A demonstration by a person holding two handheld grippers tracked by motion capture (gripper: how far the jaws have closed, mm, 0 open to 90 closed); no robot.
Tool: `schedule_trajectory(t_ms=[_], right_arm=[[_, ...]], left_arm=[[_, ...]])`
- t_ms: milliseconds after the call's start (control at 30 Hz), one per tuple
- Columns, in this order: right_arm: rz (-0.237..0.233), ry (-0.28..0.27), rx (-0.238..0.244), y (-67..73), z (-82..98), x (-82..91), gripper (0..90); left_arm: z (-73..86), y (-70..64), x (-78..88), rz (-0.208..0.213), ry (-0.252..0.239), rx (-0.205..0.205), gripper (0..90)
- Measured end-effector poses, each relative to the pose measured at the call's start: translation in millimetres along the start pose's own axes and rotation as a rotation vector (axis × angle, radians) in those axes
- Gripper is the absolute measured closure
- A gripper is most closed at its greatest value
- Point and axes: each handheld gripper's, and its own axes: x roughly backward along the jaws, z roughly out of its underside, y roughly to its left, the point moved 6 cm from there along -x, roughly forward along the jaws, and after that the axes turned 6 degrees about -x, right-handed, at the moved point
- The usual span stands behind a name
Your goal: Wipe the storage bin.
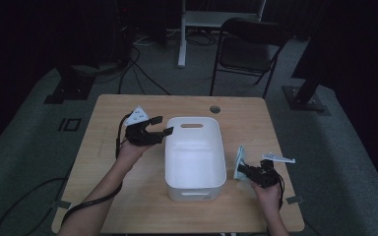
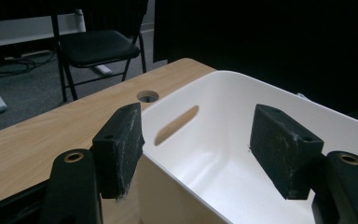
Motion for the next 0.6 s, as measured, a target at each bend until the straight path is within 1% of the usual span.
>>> schedule_trajectory(t_ms=[100,167,200,267,300,367,467,500,533,567,600], right_arm=[[-0.001,0.002,0.001,-0.2,0.5,-0.6,80.8],[0.0,0.004,-0.001,-0.2,0.9,-0.7,80.8],[-0.002,0.004,-0.001,-0.3,1.0,-0.8,80.8],[-0.003,0.005,-0.001,-0.5,1.5,-1.1,80.7],[-0.003,0.006,-0.001,-0.5,1.8,-1.1,80.7],[-0.005,0.007,0.0,-0.5,2.2,-1.2,80.7],[-0.005,0.008,-0.001,-0.8,2.5,-0.7,80.7],[-0.005,0.008,-0.003,-1.2,2.7,-0.5,80.7],[-0.006,0.009,-0.003,-1.5,2.9,-0.3,80.6],[-0.006,0.008,-0.006,-2.0,3.2,-0.1,80.7],[-0.006,0.009,-0.007,-2.3,3.5,0.2,80.6]], left_arm=[[0.3,8.9,-8.8,0.016,0.005,0.011,34.9],[0.2,13.7,-15.0,0.011,0.012,0.0,34.9],[-0.4,15.8,-17.9,0.021,0.007,0.003,35.1],[-1.2,20.5,-23.8,0.017,0.01,0.0,36.4],[-1.5,22.6,-27.0,0.02,0.012,0.008,36.5],[-1.6,27.1,-33.0,0.012,0.017,0.003,36.5],[0.8,32.7,-42.0,0.02,0.036,-0.002,36.6],[1.7,34.4,-43.9,0.02,0.037,-0.002,37.5],[3.3,36.7,-46.7,0.033,0.039,0.0,39.8],[4.8,38.9,-48.8,0.029,0.048,-0.001,39.8],[6.1,40.7,-50.4,0.037,0.045,0.003,40.4]])
